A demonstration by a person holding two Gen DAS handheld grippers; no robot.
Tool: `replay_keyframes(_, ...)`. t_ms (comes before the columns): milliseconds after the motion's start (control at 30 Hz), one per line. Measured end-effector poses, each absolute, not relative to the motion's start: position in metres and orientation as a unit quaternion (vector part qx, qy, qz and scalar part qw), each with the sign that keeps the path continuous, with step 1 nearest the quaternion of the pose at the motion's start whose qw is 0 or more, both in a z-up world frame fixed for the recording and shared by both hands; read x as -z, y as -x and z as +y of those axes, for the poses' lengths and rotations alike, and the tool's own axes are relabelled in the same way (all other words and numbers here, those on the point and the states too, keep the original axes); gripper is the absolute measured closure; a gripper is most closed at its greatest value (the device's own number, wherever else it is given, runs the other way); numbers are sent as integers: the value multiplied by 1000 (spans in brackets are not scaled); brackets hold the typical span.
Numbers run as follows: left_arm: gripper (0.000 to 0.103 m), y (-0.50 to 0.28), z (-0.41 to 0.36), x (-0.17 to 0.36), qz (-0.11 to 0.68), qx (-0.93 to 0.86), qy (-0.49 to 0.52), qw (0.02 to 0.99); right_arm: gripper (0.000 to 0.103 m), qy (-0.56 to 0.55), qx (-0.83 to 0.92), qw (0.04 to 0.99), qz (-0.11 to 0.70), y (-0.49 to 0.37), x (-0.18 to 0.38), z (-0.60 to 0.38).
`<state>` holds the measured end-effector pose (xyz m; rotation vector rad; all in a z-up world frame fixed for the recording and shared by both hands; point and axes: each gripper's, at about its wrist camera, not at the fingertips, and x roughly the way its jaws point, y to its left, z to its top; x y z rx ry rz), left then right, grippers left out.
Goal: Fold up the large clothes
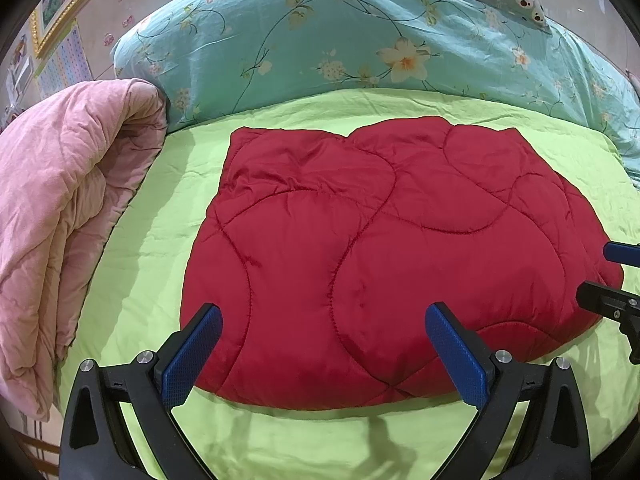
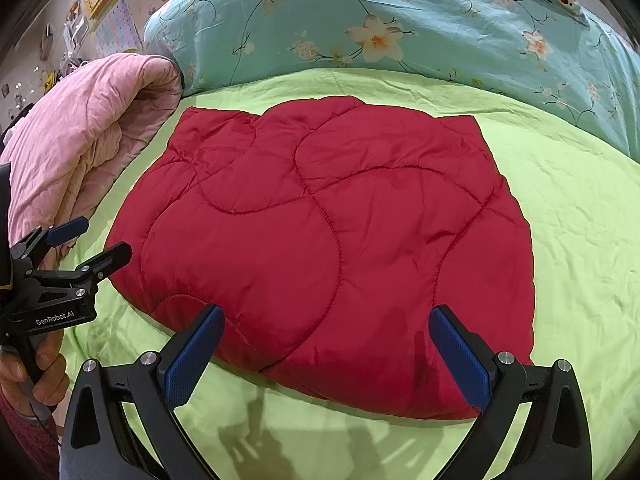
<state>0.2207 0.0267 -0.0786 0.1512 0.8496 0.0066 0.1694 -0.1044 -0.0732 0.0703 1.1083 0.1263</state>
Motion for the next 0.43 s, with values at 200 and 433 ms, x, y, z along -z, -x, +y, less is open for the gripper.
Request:
replay_keyframes(200,1,-220,27,76,410,-2,-74,909,1,-32,-62,849,525,-170,72,-105)
replay_keyframes(433,1,-218,27,74,410,6,-73,909,1,-32,-63,849,524,-170,71,-105)
